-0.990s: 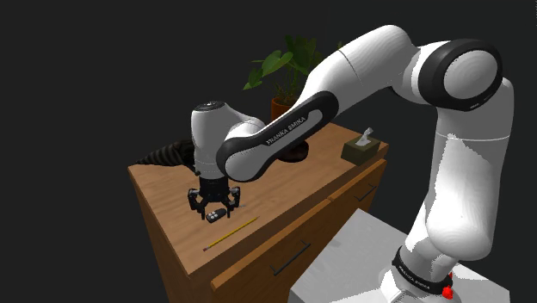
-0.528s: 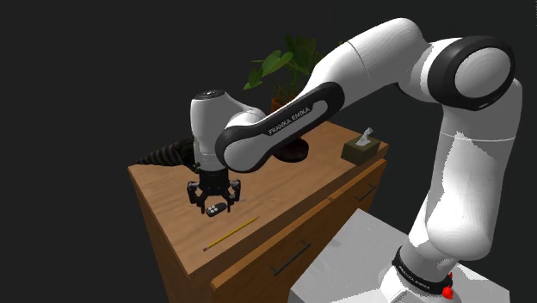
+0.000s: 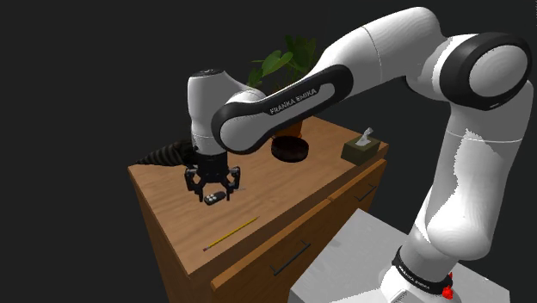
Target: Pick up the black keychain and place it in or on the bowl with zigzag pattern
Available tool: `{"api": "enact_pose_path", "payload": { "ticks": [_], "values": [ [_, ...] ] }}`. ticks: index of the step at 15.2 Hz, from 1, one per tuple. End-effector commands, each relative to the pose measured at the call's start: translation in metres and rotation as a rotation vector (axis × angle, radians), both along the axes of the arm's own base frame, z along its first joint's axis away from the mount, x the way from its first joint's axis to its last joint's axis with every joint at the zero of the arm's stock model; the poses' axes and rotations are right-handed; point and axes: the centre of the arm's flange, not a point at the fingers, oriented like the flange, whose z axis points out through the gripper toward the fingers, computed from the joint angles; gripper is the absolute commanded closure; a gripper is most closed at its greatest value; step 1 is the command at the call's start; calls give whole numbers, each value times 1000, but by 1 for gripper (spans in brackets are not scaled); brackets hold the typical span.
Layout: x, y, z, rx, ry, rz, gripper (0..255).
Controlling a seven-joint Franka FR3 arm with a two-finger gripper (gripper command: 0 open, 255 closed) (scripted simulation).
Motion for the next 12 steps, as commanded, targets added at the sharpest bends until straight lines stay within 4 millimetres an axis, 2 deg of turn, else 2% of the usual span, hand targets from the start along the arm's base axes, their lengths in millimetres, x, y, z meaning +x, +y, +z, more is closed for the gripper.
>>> {"api": "enact_pose_path", "payload": {
  "ticks": [1,12],
  "values": [
    [-1,0,10,0,0,0,255],
    [-1,0,69,0,0,0,255]
  ]
}}
